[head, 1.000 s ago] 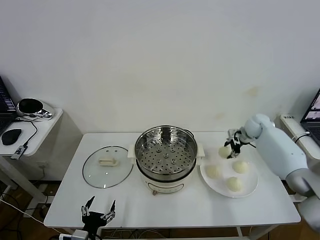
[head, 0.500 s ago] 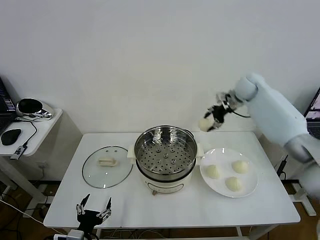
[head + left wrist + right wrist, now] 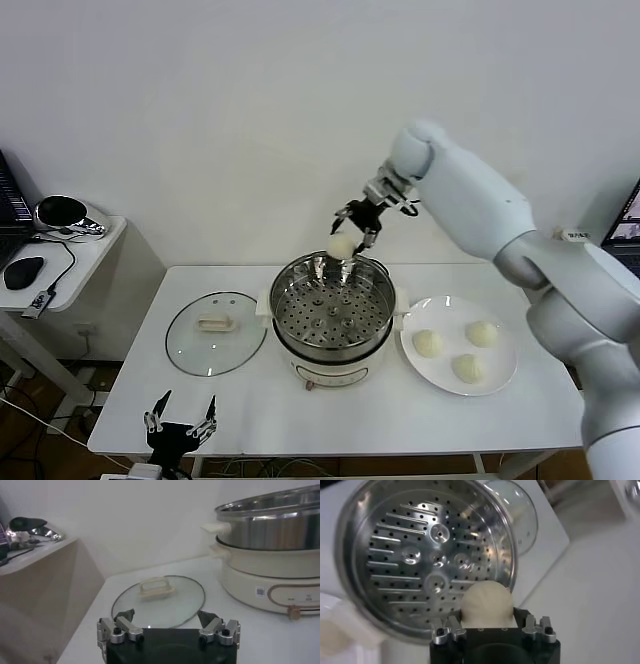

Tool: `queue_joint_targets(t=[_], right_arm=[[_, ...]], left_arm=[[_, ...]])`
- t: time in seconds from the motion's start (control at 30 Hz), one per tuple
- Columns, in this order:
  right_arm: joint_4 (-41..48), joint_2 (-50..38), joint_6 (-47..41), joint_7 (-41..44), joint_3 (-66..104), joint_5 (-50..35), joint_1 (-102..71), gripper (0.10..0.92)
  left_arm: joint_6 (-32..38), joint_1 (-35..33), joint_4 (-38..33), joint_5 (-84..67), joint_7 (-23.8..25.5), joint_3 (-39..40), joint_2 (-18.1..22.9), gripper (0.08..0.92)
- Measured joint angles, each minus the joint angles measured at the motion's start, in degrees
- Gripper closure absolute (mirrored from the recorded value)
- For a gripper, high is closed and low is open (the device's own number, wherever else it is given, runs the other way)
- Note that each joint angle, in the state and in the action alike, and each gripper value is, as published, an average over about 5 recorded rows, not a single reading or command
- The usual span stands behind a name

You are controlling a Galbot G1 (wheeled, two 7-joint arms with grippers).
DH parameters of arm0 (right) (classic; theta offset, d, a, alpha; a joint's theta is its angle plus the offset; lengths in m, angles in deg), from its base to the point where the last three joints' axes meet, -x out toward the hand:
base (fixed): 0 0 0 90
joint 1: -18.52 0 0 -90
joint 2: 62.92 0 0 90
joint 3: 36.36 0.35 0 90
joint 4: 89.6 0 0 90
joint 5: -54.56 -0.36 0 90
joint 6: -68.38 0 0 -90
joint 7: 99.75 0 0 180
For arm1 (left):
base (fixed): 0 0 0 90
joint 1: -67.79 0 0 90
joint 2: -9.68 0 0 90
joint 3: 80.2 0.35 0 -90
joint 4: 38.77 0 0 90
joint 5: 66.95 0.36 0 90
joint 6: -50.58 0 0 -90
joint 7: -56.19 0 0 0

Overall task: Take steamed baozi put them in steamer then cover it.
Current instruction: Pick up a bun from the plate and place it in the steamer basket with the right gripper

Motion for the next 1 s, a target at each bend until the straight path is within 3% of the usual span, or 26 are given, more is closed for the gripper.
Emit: queue_joint_targets(t=[0.4,1.0], right_arm=[[-1.58,1.92,6.13,-3.99,-4.31,9.68,-1.55,0.381],[1.98,5.19,8.67,-10.23,-4.38,18.24,-4.73,0.381]], left_arm=[[-0.19,-0.16,-0.07,-0.08,-0.05,-0.5,0.73,0.177],[-0.36,-0.27,-0.33,-0.29,0.01,-0.16,1.13,0.177]])
